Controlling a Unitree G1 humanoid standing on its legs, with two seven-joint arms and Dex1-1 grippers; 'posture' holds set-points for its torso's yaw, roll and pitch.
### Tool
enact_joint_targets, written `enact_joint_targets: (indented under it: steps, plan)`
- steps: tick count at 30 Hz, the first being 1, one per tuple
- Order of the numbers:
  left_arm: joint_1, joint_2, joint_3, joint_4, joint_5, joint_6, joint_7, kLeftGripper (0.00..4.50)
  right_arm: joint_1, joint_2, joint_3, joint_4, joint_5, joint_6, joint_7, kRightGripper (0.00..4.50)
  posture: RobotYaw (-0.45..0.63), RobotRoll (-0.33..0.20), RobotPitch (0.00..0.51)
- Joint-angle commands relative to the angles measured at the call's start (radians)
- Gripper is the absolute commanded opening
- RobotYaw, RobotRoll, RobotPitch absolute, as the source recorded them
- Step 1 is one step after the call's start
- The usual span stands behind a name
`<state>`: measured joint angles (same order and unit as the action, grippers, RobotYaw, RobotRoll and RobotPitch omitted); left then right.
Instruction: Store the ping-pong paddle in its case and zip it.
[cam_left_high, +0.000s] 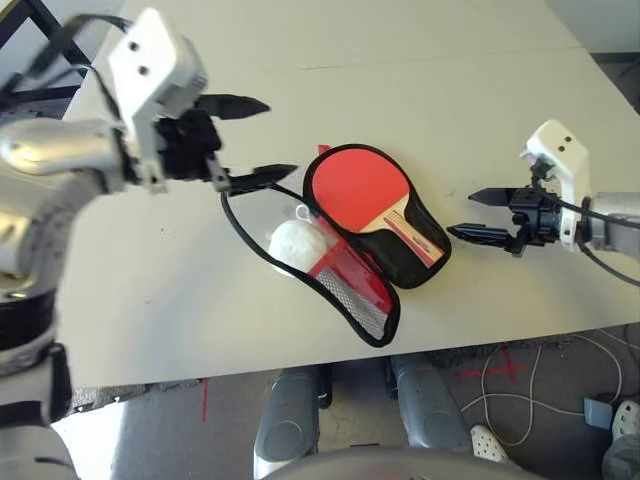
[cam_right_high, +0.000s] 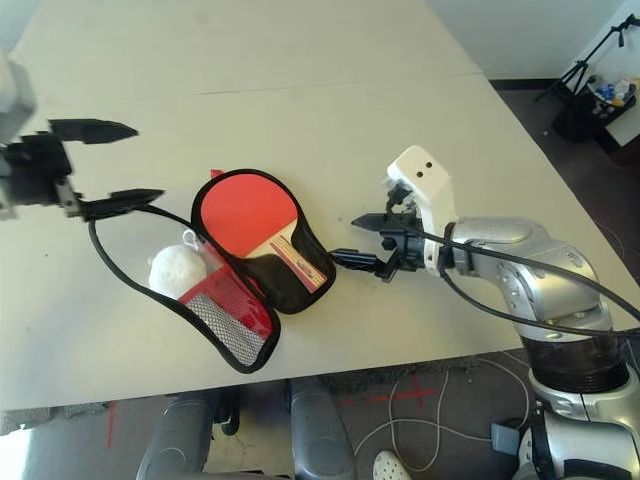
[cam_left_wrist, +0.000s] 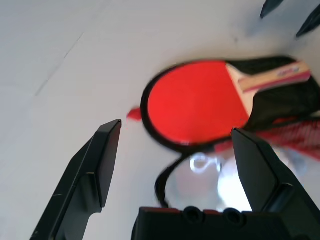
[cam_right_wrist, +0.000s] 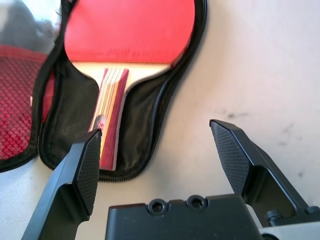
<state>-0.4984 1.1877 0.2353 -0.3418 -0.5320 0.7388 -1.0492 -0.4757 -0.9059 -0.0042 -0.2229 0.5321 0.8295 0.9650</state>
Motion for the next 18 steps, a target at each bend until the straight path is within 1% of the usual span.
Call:
enact_joint_targets:
  steps: [1, 2, 4, 5, 9, 11, 13, 15, 18]
  plan:
    - [0.113, 0.079, 0.085, 0.028, 0.026, -0.009, -0.072, 4.50, 0.022, 0.014, -0.011, 0.038, -0.017, -0.117, 0.056, 4.45, 0.10, 0.000, 0.250]
    - [0.150, 0.092, 0.109, 0.036, 0.027, -0.005, -0.081, 4.50, 0.023, 0.023, -0.015, 0.055, -0.019, -0.158, 0.073, 4.45, 0.11, 0.000, 0.248]
    - [0.258, 0.120, 0.159, 0.075, 0.083, -0.047, -0.109, 4.50, 0.024, 0.032, -0.013, 0.094, -0.029, -0.223, 0.106, 4.45, 0.11, 0.000, 0.247]
    - [0.295, 0.123, 0.179, 0.090, 0.101, -0.061, -0.109, 4.50, 0.022, 0.038, -0.015, 0.113, -0.030, -0.242, 0.115, 4.45, 0.12, 0.000, 0.247]
    - [0.377, 0.122, 0.207, 0.091, 0.126, -0.086, -0.113, 4.50, 0.016, 0.051, -0.017, 0.152, -0.035, -0.272, 0.134, 4.45, 0.12, 0.000, 0.245]
    - [0.388, 0.111, 0.201, 0.070, 0.118, -0.085, -0.107, 4.50, 0.011, 0.054, -0.014, 0.167, -0.042, -0.276, 0.133, 4.45, 0.12, 0.000, 0.245]
    - [0.376, 0.087, 0.180, 0.026, 0.082, -0.059, -0.092, 4.50, 0.009, 0.061, -0.018, 0.175, -0.042, -0.280, 0.130, 4.45, 0.12, 0.000, 0.245]
    - [0.343, 0.043, 0.130, -0.041, 0.033, -0.018, -0.061, 4.50, 0.006, 0.079, -0.034, 0.190, -0.038, -0.290, 0.119, 4.45, 0.11, 0.000, 0.243]
    - [0.279, -0.013, 0.042, -0.119, -0.012, 0.027, -0.023, 4.50, 0.006, 0.094, -0.052, 0.209, -0.038, -0.298, 0.104, 4.45, 0.11, 0.000, 0.243]
